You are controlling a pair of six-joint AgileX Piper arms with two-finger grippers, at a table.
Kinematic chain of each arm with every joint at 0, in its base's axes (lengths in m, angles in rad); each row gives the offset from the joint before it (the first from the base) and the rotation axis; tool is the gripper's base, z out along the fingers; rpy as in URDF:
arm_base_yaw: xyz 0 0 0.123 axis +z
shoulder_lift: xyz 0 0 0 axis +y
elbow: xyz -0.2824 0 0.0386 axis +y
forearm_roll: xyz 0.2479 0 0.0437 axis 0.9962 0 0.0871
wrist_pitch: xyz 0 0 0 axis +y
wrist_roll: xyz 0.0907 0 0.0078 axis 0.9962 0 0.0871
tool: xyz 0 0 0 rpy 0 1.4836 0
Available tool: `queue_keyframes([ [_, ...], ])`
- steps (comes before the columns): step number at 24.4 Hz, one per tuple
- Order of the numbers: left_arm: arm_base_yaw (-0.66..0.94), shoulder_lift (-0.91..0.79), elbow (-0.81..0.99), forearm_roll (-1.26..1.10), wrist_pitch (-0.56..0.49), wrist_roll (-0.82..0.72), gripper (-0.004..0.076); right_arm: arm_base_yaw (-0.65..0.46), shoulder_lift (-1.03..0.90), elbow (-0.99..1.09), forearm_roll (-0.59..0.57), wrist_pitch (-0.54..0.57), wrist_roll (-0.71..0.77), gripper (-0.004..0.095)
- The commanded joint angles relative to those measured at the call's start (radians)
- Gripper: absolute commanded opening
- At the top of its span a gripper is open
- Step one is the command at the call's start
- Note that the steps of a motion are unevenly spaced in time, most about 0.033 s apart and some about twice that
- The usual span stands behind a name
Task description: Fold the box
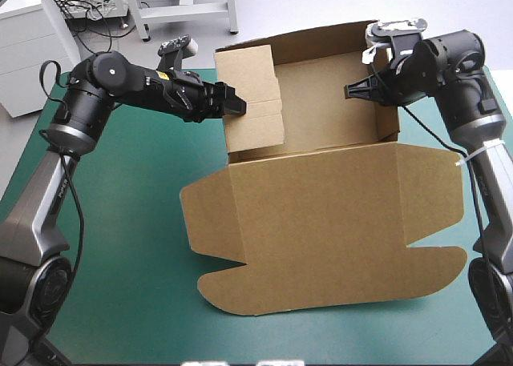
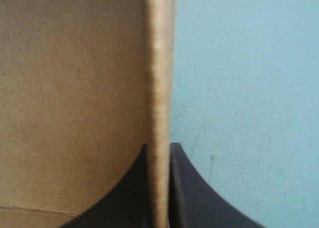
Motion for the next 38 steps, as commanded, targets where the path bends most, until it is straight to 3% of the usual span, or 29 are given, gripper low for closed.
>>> queue_keyframes([
  [1,-0.044,-0.043,-0.03,0.135,-0.045,-0.122,0.0418,0.041,-0.05,-0.03,0.025,-0.052,0.027,-0.0021],
  [10,-0.076,-0.042,-0.03,0.327,-0.063,-0.308,0.0418,0.134,-0.051,-0.03,-0.046,-0.069,0.091,-0.0021],
  [24,-0.076,-0.044,-0.028,0.375,0.008,-0.305,0.0418,0.177,-0.077,-0.097,-0.042,-0.066,0.128,-0.0021],
  [38,-0.091,-0.124,-0.023,0.402,-0.063,-0.334,0.0412,0.175,-0.074,-0.097,-0.1,-0.048,0.185,-0.0021],
])
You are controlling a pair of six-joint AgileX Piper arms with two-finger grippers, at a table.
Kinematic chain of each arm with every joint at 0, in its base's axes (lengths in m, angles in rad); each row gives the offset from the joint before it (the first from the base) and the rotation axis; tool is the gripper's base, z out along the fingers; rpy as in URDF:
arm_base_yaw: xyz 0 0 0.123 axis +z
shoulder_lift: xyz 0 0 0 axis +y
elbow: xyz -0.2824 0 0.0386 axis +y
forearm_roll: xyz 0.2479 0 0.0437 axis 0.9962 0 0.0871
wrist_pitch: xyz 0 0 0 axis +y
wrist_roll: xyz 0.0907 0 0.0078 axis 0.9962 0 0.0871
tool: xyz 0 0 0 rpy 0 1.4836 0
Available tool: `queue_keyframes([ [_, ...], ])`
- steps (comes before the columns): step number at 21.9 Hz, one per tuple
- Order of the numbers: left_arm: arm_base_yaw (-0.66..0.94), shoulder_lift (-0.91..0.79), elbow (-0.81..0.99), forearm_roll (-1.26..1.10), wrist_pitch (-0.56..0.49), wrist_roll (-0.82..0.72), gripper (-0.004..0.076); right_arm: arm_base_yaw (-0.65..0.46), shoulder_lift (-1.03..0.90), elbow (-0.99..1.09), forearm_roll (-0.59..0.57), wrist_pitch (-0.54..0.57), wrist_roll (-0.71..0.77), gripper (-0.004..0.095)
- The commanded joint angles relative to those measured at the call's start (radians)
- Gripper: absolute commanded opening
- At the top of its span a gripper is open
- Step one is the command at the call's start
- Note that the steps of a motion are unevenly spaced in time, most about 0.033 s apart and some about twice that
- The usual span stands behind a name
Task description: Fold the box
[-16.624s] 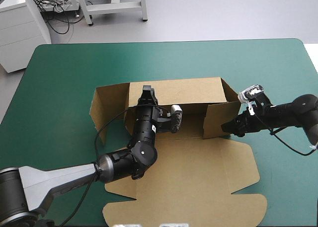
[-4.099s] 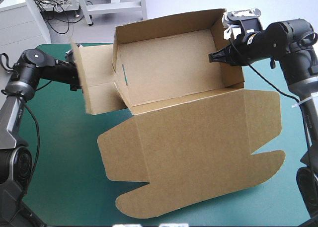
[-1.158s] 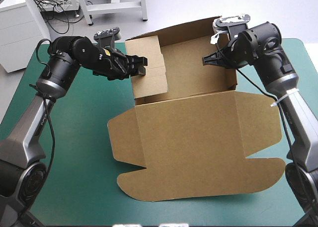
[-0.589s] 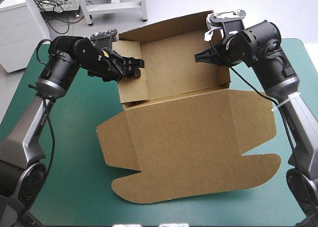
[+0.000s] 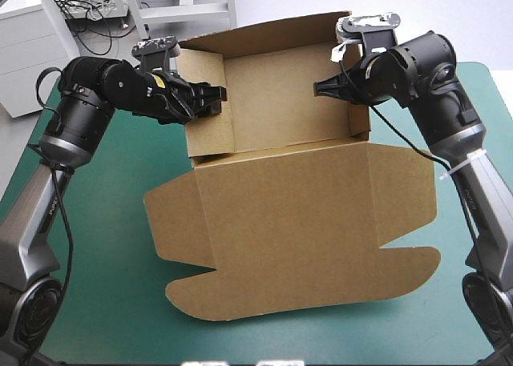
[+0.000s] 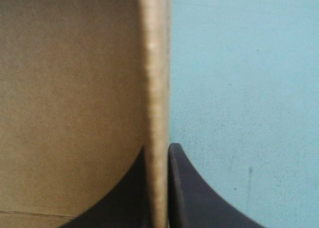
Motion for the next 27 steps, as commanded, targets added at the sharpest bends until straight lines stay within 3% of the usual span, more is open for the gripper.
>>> queue_keyframes([
  [1,-0.016,-0.048,-0.021,-0.001,-0.059,-0.016,0.0396,0.003,-0.06,-0.036,-0.002,-0.049,0.027,-0.0021],
  [3,-0.018,-0.048,-0.021,0.009,-0.063,-0.016,0.0324,0.003,-0.06,-0.036,-0.004,-0.049,0.029,-0.0021],
  [4,-0.018,-0.048,-0.021,0.008,-0.063,-0.016,0.0237,0.003,-0.06,-0.036,-0.004,-0.049,0.029,-0.0021],
  [5,-0.018,-0.049,-0.021,0.021,-0.063,-0.016,0.0082,0.003,-0.059,-0.036,-0.009,-0.045,0.034,-0.0021],
  [6,-0.018,-0.049,-0.021,0.034,-0.061,-0.016,-0.0024,0.003,-0.057,-0.036,-0.018,-0.04,0.037,-0.0021],
  [9,-0.049,-0.051,-0.021,0.105,-0.045,-0.01,-0.0031,0.003,-0.049,-0.036,-0.023,-0.025,0.048,-0.0022],
  [13,-0.214,-0.049,-0.021,0.447,-0.038,-0.072,-0.0032,0.003,-0.023,-0.036,-0.019,0.001,0.055,-0.0022],
  [20,-0.175,0.091,-0.141,0.45,0.13,-0.094,-0.0032,-0.02,0.025,-0.036,0.083,0.001,0.002,-0.0023],
  [23,-0.167,0.185,-0.208,0.411,0.141,-0.095,-0.0032,-0.102,0.084,-0.024,0.274,0.001,-0.047,-0.0022],
  [27,-0.167,0.286,-0.21,0.39,0.141,-0.095,-0.0032,-0.128,0.134,0.064,0.247,0.001,-0.076,-0.0022],
])
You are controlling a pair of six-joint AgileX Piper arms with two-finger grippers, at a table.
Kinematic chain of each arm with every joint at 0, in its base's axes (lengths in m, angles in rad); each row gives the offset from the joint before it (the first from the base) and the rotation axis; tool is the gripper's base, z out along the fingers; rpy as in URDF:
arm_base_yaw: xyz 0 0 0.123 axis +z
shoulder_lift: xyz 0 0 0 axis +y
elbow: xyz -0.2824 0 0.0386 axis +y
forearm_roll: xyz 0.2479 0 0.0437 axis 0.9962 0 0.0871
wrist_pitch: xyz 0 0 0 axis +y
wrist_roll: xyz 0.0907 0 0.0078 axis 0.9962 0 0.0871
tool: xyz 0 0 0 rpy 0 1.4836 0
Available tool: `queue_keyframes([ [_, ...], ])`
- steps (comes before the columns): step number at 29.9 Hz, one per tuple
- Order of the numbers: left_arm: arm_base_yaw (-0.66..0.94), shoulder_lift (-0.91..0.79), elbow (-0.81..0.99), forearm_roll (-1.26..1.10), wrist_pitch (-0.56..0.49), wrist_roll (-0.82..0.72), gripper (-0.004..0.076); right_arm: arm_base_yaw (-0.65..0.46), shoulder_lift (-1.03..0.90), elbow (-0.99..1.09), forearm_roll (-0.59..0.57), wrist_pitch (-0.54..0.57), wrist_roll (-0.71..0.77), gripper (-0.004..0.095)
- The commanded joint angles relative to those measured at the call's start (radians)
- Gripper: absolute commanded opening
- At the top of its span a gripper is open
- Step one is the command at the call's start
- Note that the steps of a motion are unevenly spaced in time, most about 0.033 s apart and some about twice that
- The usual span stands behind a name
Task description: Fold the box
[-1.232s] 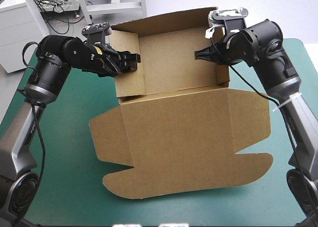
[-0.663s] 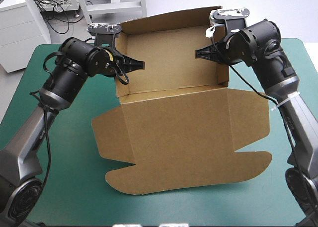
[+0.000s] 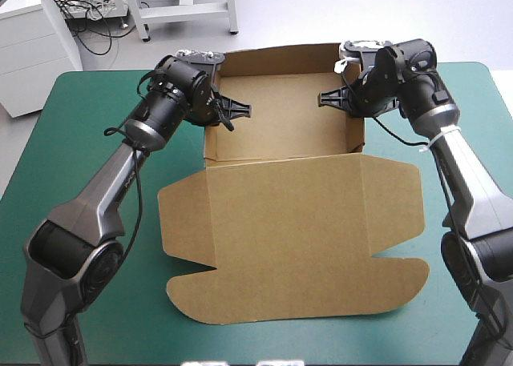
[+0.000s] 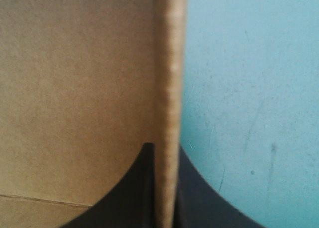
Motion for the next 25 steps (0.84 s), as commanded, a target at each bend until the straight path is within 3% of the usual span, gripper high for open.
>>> queue_keyframes([
  [1,-0.008,0.008,-0.03,-0.032,0.039,0.028,-0.0032,0.002,-0.035,0.029,0.066,0.003,-0.025,-0.0022],
  [11,-0.008,0.066,-0.017,-0.072,0.039,0.032,-0.0032,0.002,-0.007,0.207,0.057,0.003,-0.069,-0.0023],
  [25,-0.008,0.068,0.121,-0.135,0.041,0.032,-0.0032,0.002,-0.007,0.257,0.063,0.003,-0.077,-0.0023],
])
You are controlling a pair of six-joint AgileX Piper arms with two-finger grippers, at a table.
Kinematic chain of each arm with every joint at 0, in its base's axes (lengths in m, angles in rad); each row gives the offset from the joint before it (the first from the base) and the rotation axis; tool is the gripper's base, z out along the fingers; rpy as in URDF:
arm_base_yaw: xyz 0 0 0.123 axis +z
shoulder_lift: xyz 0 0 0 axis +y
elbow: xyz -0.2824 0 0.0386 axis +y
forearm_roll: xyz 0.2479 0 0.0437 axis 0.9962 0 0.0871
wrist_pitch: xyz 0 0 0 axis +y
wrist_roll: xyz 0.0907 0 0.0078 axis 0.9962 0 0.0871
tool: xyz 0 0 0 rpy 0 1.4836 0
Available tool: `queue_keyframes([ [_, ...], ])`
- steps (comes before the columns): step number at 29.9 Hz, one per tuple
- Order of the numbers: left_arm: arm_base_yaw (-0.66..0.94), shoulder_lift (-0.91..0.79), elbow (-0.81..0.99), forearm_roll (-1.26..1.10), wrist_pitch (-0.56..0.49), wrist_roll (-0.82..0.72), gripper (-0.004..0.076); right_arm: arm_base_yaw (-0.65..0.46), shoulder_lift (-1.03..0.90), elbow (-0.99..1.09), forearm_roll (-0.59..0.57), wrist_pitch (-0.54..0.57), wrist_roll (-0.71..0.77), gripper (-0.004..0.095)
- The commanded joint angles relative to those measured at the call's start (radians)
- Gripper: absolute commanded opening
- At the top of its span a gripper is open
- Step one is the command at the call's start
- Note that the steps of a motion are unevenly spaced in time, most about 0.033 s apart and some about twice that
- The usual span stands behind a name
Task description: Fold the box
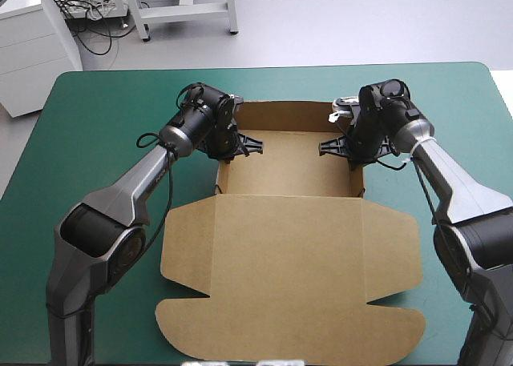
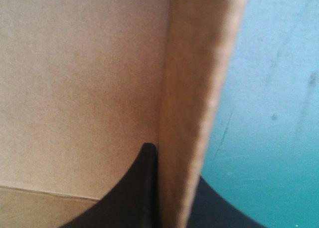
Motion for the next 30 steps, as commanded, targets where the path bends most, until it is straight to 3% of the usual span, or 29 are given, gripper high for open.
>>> queue_keyframes([
  [1,-0.009,-0.063,0.008,-0.017,0.042,0.005,-0.0032,0.005,-0.058,-0.026,0.049,0.022,-0.044,-0.0023],
  [9,-0.009,-0.065,0.008,0.009,0.042,0.005,-0.0032,0.005,-0.058,-0.026,0.047,0.022,-0.057,-0.0018],
  [13,-0.009,-0.065,0.008,0.018,0.042,0.005,-0.0029,0.005,-0.058,-0.024,0.041,0.022,-0.06,0.0038],
  [16,-0.009,-0.065,0.008,0.007,0.042,0.005,0.0027,0.005,-0.058,-0.024,0.033,0.022,-0.06,0.0136],
  [23,-0.009,-0.065,0.008,0.013,0.04,0.005,0.0352,0.005,-0.058,-0.024,0.031,0.022,-0.052,0.0508],
  [27,-0.009,-0.065,0.0,0.035,0.04,0.005,0.0383,0.005,-0.058,-0.024,0.012,0.01,-0.037,0.0664],
  [30,-0.009,-0.065,-0.04,0.104,0.04,0.008,0.0383,0.005,-0.058,-0.042,-0.014,-0.009,0.003,0.0694],
])
